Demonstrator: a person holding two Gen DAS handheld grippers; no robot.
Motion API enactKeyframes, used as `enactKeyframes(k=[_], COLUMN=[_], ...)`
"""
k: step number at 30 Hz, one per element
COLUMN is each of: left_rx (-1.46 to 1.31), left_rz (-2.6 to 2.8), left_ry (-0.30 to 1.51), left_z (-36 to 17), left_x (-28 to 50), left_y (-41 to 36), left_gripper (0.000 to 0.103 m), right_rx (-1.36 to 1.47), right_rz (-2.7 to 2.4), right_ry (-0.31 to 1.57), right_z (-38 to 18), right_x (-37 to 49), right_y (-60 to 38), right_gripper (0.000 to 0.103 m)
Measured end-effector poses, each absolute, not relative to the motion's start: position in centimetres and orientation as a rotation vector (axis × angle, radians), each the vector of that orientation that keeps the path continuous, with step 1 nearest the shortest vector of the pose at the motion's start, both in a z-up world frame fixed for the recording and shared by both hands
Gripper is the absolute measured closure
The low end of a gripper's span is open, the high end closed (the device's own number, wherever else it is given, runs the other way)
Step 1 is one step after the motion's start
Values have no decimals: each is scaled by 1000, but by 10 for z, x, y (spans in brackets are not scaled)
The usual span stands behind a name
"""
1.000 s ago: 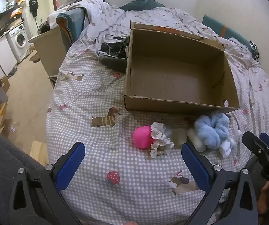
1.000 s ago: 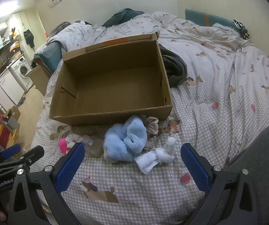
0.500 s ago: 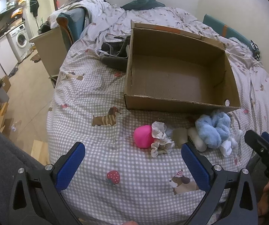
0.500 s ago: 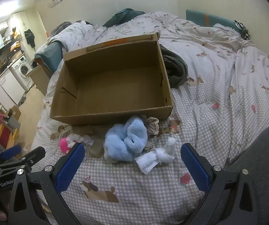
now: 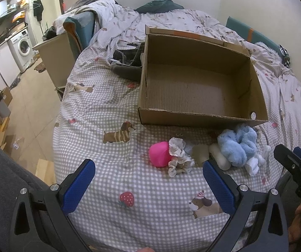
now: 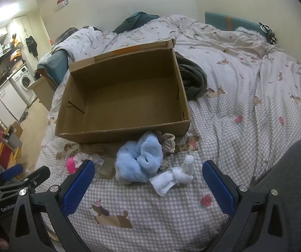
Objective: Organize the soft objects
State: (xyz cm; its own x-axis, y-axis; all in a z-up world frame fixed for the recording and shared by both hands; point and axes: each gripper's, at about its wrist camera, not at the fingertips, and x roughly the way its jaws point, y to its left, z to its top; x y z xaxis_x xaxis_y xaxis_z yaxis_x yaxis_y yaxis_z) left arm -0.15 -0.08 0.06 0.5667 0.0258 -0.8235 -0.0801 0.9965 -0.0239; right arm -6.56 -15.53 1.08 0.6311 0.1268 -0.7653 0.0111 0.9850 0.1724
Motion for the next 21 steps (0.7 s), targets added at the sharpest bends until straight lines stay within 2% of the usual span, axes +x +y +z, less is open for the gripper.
enactKeyframes(k=[21], left_rx=[-58], left_rz=[70], left_ry=[966], left_z=[0], left_x=[-3], left_y=[1], left_gripper=[1], right_rx=[163], right_rz=[71], right_ry=[887], right_z=[9], right_x=[-65], right_y=[-154], right_gripper=[0])
